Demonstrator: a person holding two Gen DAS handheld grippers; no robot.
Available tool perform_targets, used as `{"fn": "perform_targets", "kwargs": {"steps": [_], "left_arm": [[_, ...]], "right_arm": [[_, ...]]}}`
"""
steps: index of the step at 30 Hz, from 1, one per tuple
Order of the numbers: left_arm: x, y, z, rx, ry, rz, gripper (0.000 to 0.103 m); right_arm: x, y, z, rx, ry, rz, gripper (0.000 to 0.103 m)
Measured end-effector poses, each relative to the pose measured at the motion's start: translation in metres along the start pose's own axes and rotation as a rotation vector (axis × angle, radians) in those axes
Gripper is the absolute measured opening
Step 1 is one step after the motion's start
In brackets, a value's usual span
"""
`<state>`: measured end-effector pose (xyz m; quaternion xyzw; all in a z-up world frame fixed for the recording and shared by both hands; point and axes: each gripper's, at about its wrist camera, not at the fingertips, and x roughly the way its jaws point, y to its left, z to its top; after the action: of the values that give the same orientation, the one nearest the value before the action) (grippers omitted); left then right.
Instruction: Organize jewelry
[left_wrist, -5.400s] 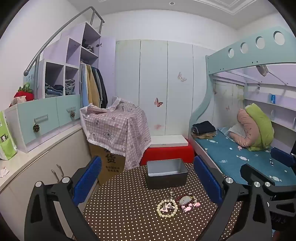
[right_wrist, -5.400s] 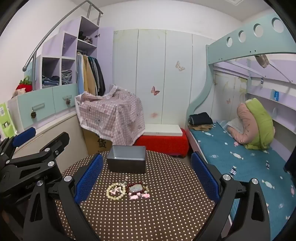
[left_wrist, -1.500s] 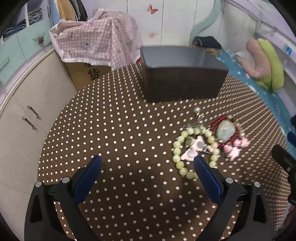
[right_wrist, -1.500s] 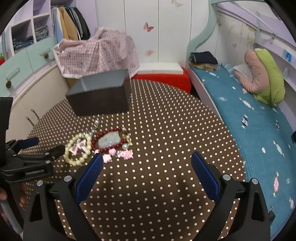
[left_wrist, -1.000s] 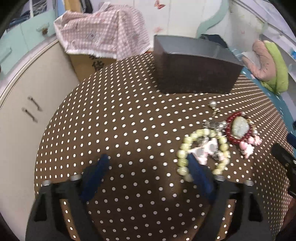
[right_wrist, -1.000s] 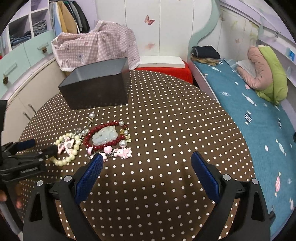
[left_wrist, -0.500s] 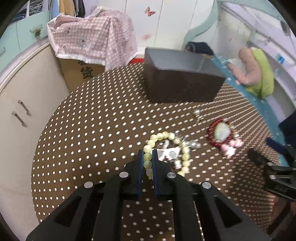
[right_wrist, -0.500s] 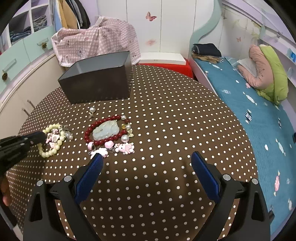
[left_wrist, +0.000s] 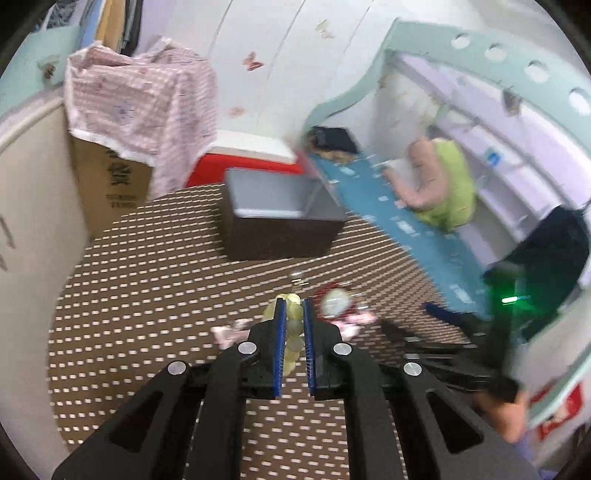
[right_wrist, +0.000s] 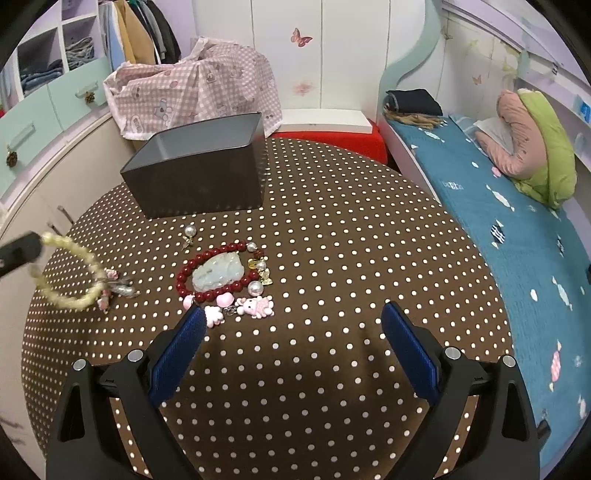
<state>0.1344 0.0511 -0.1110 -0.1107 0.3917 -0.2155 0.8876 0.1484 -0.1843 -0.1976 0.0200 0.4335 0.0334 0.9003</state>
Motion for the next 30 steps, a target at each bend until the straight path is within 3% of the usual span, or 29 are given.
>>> {"fn": "perform_targets", "kwargs": {"steps": [3, 6, 9, 12, 17, 28, 29, 30], "left_arm": [[-0.007, -0.004, 0.000, -0.003, -0.005, -0.075, 0.008], [-0.010, -0.005, 0.001, 0.000, -0.016, -0.085, 0.008], [-0.010, -0.006, 0.000, -0.022, -0.006, -0.144, 0.008], [0.001, -0.012, -0.005, 0.042, 0.009, -0.005, 0.008], [0.025, 0.016, -0.019, -0.020, 0.081, 0.085, 0.008], [0.025, 0.051, -0.043, -0.080, 0.139, 0.104, 0.008], [0.024, 0.053, -0.045, -0.081, 0.142, 0.103, 0.008], [0.024, 0.054, -0.047, -0.082, 0.145, 0.103, 0.008]], "right_arm": [[0.000, -0.001, 0.002, 0.006, -0.001, 0.005, 0.093], [0.001, 0.000, 0.003, 0.002, 0.002, 0.001, 0.093], [0.004, 0.002, 0.002, -0.002, 0.012, 0.016, 0.093], [0.008, 0.006, 0.000, -0.011, 0.029, 0.040, 0.093], [0.008, 0.014, -0.003, -0.036, 0.033, 0.065, 0.093], [0.004, 0.069, -0.004, -0.169, 0.032, 0.199, 0.092], [0.006, 0.074, -0.003, -0.182, 0.038, 0.204, 0.084], [0.010, 0.083, -0.003, -0.209, 0.054, 0.211, 0.067]]}}
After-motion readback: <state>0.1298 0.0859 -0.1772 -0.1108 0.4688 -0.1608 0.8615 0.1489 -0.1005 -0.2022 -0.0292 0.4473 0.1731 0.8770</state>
